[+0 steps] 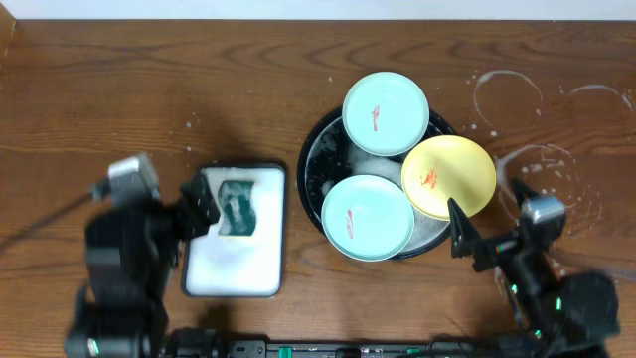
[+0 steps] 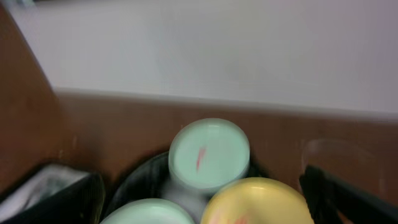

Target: Clean dirty plates on tray and stack at the side

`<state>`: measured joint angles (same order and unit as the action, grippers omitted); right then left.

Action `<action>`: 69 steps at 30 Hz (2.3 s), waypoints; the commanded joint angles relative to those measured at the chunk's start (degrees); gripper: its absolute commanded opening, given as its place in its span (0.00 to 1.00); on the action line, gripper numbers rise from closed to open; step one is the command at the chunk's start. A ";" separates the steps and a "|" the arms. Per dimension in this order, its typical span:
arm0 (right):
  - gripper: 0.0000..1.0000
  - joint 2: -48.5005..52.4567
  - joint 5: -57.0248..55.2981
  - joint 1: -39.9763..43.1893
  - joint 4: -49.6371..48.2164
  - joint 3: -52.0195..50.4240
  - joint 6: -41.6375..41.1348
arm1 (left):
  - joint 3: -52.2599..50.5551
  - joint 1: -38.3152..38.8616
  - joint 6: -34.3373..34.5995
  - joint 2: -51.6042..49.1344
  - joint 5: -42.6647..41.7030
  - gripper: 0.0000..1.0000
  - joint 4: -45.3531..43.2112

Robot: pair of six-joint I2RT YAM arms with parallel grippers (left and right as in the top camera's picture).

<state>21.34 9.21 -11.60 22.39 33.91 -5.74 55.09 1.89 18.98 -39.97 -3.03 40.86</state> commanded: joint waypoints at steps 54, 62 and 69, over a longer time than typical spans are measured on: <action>0.99 46.56 21.03 0.90 21.68 29.24 -1.95 | 9.92 5.53 -3.76 -64.08 3.72 0.27 10.75; 0.99 46.56 21.03 0.90 21.55 29.24 -1.97 | 12.31 5.53 -3.67 -54.45 3.41 0.68 15.12; 0.99 46.56 21.00 0.90 21.55 29.24 -1.95 | 9.46 5.60 0.28 -53.64 0.50 0.69 20.02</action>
<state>67.99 29.61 -11.60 43.94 62.08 -7.20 66.54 7.62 16.86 -93.01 -1.56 60.82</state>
